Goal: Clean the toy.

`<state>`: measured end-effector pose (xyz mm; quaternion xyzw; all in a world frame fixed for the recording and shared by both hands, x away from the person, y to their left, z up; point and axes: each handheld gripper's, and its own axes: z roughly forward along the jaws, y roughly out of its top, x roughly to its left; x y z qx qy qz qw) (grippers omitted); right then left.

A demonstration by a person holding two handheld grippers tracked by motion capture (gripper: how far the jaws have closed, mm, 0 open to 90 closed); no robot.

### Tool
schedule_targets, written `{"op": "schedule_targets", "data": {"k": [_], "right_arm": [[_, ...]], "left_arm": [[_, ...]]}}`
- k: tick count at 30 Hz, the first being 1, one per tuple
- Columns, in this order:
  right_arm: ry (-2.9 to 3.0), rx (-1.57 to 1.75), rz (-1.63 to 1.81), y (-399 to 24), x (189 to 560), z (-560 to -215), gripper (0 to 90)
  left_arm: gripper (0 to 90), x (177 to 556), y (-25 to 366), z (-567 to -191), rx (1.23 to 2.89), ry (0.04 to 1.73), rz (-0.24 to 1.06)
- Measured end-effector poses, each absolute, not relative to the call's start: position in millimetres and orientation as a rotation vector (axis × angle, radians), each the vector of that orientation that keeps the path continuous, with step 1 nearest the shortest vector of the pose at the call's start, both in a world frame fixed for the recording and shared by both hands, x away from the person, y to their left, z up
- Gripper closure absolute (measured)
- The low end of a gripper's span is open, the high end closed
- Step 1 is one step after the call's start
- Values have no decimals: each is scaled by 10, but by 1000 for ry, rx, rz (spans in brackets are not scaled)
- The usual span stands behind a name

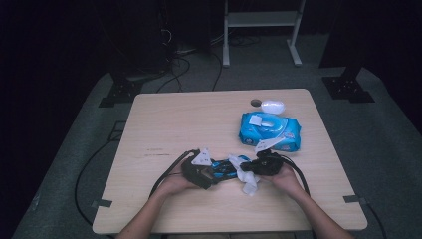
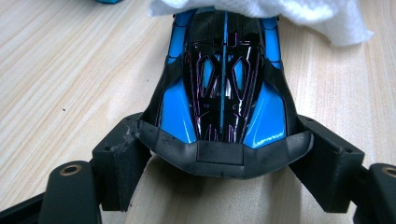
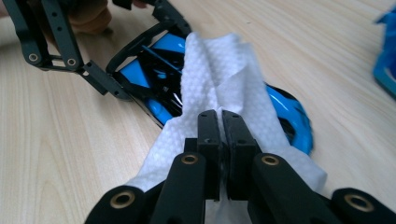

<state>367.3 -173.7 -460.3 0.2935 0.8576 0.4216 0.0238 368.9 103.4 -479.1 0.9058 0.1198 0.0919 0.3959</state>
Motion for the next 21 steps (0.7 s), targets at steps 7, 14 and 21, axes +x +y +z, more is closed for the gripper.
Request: {"op": "schedule_targets", "data": {"k": [7, 14, 21], "right_arm": [[2654, 886, 1282, -1668, 3651, -4588, 858], [2618, 923, 1265, -1768, 3678, -4595, 860], [2632, 893, 1286, -1713, 3646, -4592, 860]], "left_arm": [[234, 3692, 1038, -4792, 2298, 310, 235], [234, 3704, 1045, -4800, 2293, 321, 225], [201, 3761, 1094, -4802, 2301, 408, 191]]}}
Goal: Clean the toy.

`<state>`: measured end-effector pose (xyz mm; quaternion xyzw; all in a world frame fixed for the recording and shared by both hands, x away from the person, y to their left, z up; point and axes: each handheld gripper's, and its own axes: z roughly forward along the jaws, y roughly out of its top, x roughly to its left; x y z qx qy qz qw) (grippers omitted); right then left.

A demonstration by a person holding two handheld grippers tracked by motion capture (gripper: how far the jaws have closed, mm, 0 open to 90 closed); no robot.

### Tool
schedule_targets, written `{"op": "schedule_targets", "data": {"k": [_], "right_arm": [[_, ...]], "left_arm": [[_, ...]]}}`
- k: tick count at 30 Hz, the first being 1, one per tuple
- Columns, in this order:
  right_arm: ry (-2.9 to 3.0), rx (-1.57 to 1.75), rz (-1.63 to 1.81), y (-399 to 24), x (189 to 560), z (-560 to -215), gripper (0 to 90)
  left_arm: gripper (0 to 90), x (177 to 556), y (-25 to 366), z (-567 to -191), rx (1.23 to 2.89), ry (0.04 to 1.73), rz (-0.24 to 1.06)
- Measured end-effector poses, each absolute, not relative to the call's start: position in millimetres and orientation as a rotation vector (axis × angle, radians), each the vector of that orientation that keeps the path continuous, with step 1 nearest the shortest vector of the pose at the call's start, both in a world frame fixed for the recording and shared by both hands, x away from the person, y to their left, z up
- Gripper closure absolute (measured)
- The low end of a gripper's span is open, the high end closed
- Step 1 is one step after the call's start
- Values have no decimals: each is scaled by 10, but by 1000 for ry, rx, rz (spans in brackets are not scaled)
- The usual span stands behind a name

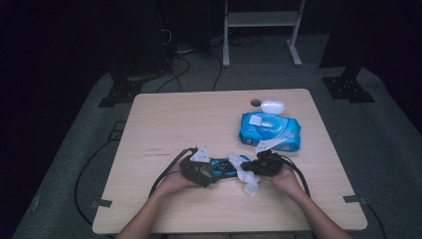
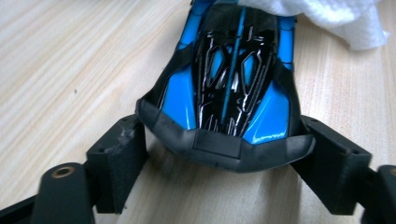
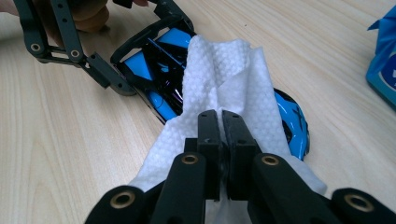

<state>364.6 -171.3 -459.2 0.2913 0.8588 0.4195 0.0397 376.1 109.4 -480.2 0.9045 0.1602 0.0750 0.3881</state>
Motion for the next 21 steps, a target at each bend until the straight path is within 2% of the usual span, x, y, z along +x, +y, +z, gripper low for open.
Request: {"op": "schedule_targets", "data": {"k": [6, 12, 15, 19, 21], "right_arm": [[2607, 891, 1291, -1713, 3616, -4610, 860], [2588, 900, 1326, -1734, 3598, -4637, 860], [2584, 895, 1326, -1727, 3589, -4640, 860], [2575, 901, 1336, -1729, 3575, -4648, 860], [2572, 888, 1325, -1724, 3567, -4646, 860]], "left_arm": [[178, 3774, 1143, -4781, 2277, 478, 127], [178, 3823, 1276, -4714, 2153, 588, -2], [231, 3834, 1309, -4712, 2136, 605, -57], [249, 3868, 1301, -4731, 2126, 656, -121], [302, 3876, 1294, -4733, 2123, 663, -150]]}}
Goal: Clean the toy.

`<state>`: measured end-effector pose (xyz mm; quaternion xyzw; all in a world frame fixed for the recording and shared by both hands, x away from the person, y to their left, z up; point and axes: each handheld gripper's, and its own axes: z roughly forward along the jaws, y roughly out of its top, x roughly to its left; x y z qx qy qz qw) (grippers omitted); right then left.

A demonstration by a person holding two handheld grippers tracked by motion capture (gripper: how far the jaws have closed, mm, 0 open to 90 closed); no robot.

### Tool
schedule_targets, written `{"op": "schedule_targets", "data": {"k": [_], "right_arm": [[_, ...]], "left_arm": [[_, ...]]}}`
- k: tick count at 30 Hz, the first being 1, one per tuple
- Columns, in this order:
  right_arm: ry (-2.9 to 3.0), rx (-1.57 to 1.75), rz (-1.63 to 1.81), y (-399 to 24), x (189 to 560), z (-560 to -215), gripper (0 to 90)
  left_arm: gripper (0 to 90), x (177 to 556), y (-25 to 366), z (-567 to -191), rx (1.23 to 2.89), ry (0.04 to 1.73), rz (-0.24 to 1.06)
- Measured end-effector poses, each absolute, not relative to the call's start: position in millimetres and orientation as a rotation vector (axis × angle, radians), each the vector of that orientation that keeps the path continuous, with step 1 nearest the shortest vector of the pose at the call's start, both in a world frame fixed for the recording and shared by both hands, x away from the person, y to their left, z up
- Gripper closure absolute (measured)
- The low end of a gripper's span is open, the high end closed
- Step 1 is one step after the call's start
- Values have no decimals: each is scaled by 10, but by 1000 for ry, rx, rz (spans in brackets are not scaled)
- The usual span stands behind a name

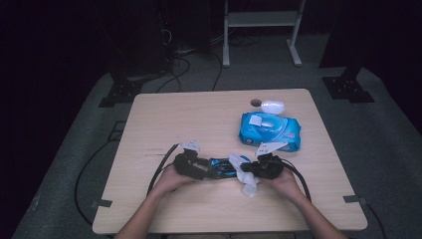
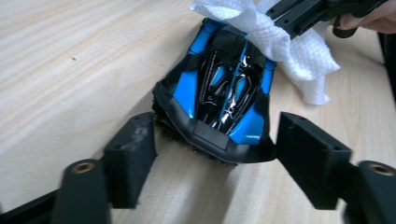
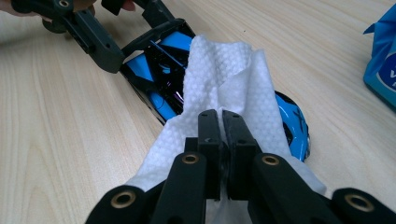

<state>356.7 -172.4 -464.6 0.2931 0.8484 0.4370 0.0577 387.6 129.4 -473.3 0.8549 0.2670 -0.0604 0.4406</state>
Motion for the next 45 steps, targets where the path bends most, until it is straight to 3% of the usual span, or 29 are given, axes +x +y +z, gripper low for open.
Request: {"op": "schedule_targets", "data": {"k": [2, 11, 17, 29, 37, 45], "right_arm": [[2569, 882, 1321, -1719, 3556, -4645, 860], [2569, 891, 1327, -1719, 3546, -4649, 861], [2569, 889, 1328, -1702, 3548, -4657, 861], [2561, 863, 1293, -1707, 3521, -4629, 861], [2466, 943, 1311, -1980, 3579, -4568, 853], [2548, 1020, 1403, -2087, 3693, -4629, 592]], "left_arm": [[351, 3869, 1284, -4729, 2128, 660, -156], [364, 3820, 1204, -4695, 2155, 692, -88], [382, 3909, 1284, -4722, 2066, 765, -198], [396, 3799, 1217, -4705, 2102, 711, -78], [424, 3613, 1195, -4681, 2124, 587, 113], [425, 3442, 1152, -4683, 2136, 492, 295]]}}
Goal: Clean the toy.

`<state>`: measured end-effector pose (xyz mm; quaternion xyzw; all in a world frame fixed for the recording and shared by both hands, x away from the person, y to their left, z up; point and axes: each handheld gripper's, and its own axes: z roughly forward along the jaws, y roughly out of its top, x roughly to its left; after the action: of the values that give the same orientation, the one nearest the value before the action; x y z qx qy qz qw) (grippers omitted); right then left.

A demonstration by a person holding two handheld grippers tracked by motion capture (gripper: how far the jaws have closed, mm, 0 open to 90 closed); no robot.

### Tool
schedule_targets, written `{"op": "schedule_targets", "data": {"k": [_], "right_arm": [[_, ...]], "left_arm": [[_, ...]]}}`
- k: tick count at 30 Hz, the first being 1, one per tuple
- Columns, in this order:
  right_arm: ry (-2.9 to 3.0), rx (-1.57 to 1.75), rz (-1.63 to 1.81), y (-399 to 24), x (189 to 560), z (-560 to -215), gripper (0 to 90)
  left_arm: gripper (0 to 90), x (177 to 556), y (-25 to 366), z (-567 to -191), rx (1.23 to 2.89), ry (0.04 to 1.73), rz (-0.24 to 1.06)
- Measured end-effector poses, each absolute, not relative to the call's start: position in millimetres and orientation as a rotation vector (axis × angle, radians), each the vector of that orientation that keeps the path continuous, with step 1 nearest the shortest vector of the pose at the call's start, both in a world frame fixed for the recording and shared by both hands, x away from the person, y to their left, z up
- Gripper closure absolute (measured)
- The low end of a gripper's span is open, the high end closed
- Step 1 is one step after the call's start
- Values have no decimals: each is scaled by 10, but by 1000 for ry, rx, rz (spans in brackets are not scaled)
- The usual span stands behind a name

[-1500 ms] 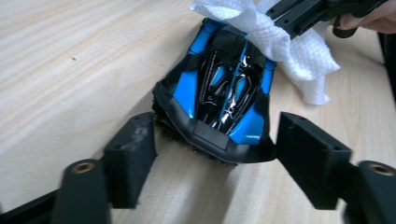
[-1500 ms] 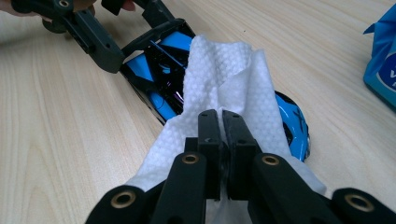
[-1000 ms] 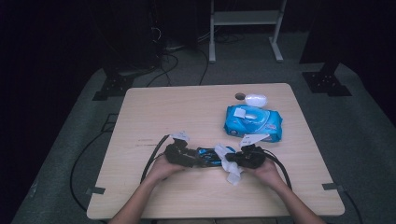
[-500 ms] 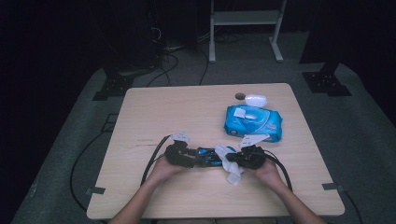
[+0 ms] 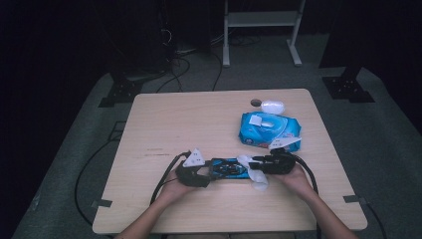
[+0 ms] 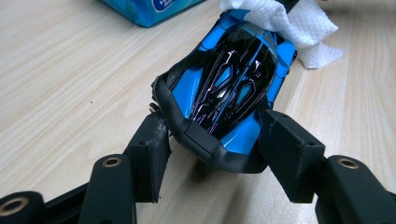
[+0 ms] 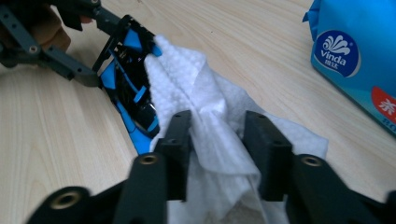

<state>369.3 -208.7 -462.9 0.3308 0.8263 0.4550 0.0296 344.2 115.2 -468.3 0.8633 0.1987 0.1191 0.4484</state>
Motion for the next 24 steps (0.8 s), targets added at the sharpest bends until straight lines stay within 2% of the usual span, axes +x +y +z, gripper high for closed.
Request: {"op": "schedule_targets", "data": {"k": [4, 10, 16, 20, 22, 24], "right_arm": [[2597, 1062, 1457, -2102, 3796, -4668, 494], [2712, 1033, 1508, -1996, 3895, -4713, 434], [2711, 969, 1538, -2003, 3863, -4722, 486], [2684, 849, 1505, -2003, 3745, -4695, 517], [2669, 780, 1478, -1988, 3683, -4670, 530], [2657, 694, 1448, -1958, 3634, -4642, 539]], "left_arm": [[425, 3379, 1134, -4687, 2145, 452, 368], [425, 3322, 1140, -4715, 2132, 412, 425], [431, 3293, 1154, -4711, 2146, 388, 457], [423, 3356, 1217, -4686, 2100, 435, 346], [369, 3439, 1226, -4689, 2098, 475, 266], [313, 3516, 1215, -4711, 2107, 506, 238]]}}
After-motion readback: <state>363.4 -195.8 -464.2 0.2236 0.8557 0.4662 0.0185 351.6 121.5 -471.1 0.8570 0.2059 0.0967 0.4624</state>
